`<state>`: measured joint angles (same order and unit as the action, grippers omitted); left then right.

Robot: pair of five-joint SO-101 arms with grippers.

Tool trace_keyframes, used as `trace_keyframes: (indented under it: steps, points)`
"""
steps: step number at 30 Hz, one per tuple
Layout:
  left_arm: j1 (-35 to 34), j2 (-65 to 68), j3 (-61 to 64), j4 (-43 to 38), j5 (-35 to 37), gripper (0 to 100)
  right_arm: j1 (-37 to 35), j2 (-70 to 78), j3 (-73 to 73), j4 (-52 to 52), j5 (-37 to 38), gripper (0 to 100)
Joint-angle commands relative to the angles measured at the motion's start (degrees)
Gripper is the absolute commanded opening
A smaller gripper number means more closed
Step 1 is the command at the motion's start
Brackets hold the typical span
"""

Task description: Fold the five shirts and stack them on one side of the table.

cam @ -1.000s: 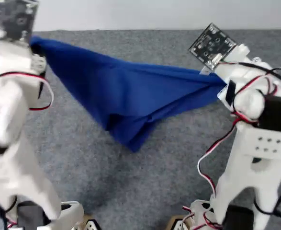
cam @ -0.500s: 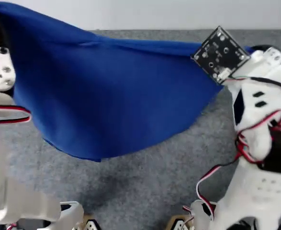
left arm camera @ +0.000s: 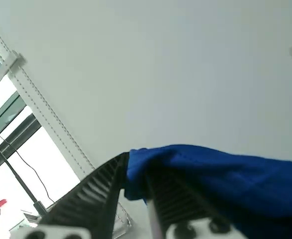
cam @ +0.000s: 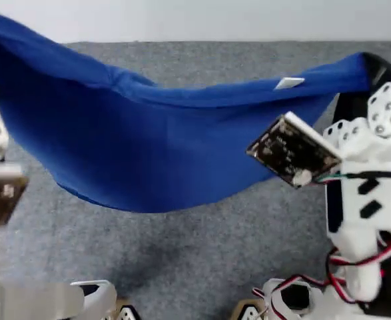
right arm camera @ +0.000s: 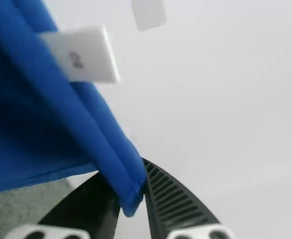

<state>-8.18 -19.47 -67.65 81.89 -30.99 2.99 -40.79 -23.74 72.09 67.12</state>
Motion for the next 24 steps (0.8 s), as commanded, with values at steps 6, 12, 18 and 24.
trace_keyframes:
  steps: [6, 12, 18, 24]
  points:
    - [1.23, -5.1, -0.84, -1.85, -3.34, 1, 2.68, -6.02, -2.29, -1.27, 0.7, 1.4]
    - [1.14, -9.67, -0.4, -1.49, -5.1, 1, 10.33, -10.68, -2.11, -1.1, 0.7, 1.4]
    - [1.14, -8.26, -0.22, 0.62, -5.1, 1, 11.65, -10.51, 4.75, -0.57, 7.74, 1.4]
    - [1.58, 0.0, 7.08, 8.26, -9.23, 1, 7.87, -7.25, 20.57, -1.01, 12.31, 1.4]
